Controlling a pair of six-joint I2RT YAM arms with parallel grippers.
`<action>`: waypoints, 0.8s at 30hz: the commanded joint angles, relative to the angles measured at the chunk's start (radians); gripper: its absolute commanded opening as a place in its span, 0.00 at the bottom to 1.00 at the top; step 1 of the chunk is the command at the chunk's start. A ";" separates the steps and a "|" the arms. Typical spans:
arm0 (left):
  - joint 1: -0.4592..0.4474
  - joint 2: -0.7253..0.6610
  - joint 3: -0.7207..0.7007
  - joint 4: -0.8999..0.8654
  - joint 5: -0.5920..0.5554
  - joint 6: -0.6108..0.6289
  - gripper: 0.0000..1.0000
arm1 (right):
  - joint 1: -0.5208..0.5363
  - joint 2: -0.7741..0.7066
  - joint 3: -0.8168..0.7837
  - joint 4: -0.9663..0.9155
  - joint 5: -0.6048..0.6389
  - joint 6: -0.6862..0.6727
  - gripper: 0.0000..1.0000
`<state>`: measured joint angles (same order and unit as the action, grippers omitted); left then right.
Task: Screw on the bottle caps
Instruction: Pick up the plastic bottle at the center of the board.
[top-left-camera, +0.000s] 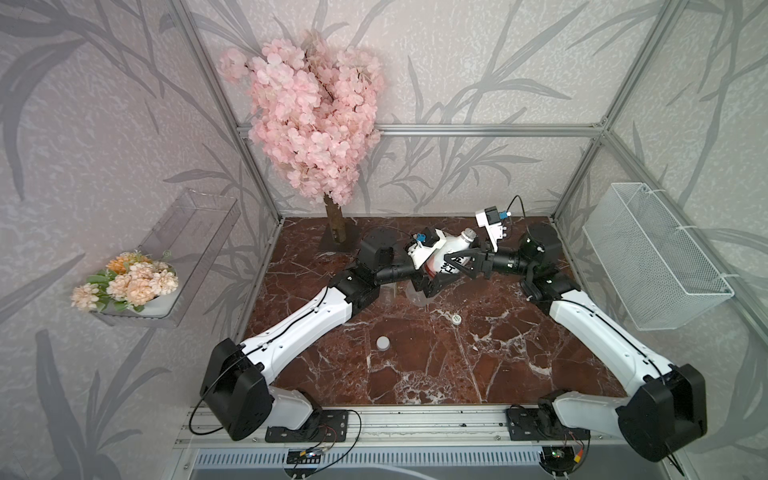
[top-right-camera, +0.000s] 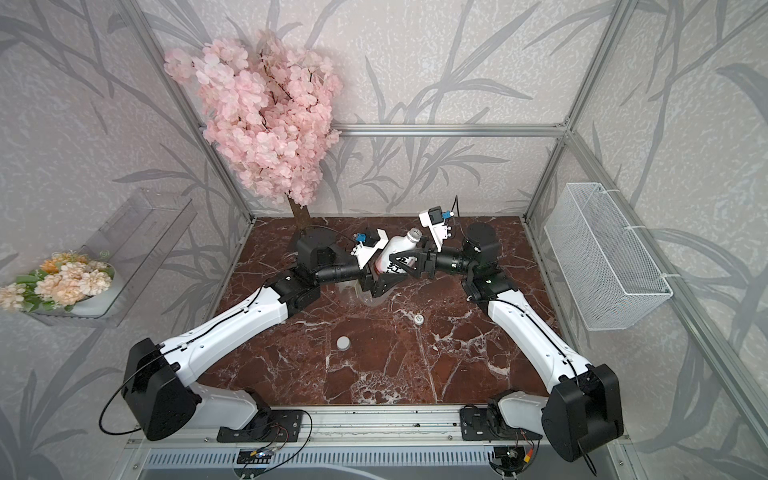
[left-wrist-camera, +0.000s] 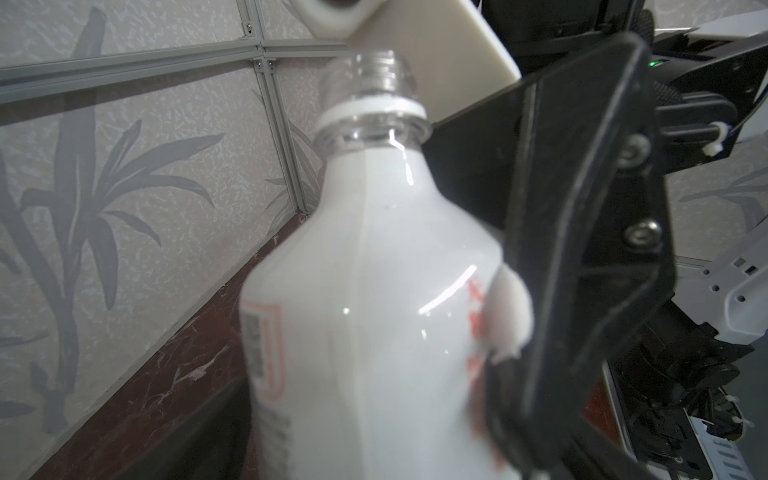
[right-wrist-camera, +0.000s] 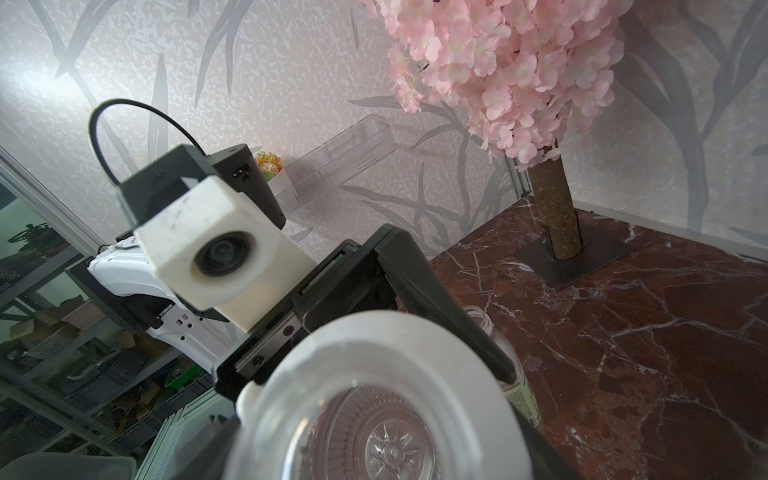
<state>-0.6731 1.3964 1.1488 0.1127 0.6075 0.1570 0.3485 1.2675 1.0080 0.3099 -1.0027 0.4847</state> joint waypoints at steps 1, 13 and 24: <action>-0.002 -0.017 -0.043 0.002 -0.012 -0.011 1.00 | 0.014 -0.025 -0.005 0.073 0.005 -0.012 0.63; -0.003 -0.017 -0.060 0.007 -0.032 -0.013 1.00 | 0.015 -0.033 -0.033 0.137 0.001 0.031 0.63; -0.003 0.019 -0.038 -0.015 0.003 -0.029 1.00 | 0.015 -0.026 -0.052 0.227 -0.030 0.104 0.63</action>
<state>-0.6731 1.3849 1.1015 0.1165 0.5919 0.1352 0.3496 1.2671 0.9508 0.4274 -0.9787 0.5346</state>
